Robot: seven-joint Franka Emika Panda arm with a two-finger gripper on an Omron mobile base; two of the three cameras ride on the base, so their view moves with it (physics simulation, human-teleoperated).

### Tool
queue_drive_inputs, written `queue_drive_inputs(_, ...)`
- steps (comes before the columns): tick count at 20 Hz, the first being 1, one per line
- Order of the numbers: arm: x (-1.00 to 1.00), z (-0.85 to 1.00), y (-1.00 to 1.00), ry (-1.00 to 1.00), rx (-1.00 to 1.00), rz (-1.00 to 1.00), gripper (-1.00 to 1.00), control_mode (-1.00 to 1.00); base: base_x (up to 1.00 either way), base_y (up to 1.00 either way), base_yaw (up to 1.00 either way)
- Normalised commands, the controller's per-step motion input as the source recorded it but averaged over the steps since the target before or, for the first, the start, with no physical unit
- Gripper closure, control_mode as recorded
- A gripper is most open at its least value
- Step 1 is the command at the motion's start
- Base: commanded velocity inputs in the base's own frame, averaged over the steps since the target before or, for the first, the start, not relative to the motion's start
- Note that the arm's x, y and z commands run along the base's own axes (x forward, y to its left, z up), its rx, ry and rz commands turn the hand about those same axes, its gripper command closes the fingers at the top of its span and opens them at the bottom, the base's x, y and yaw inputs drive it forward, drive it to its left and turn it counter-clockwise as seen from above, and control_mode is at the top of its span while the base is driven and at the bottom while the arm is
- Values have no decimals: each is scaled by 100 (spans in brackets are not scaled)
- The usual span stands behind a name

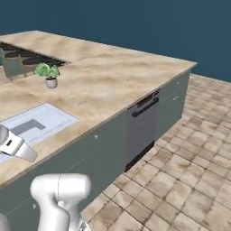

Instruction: Move the cutting board and knife to the sink. Then move spray from the cabinet to the counter.

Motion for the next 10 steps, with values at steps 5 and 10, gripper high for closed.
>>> queue_drive_inputs(5,0,0,0,0,0,0,100,100,1,-15,-77)
queue_drive_inputs(10,0,0,0,0,0,0,100,100,9,-14,-68)
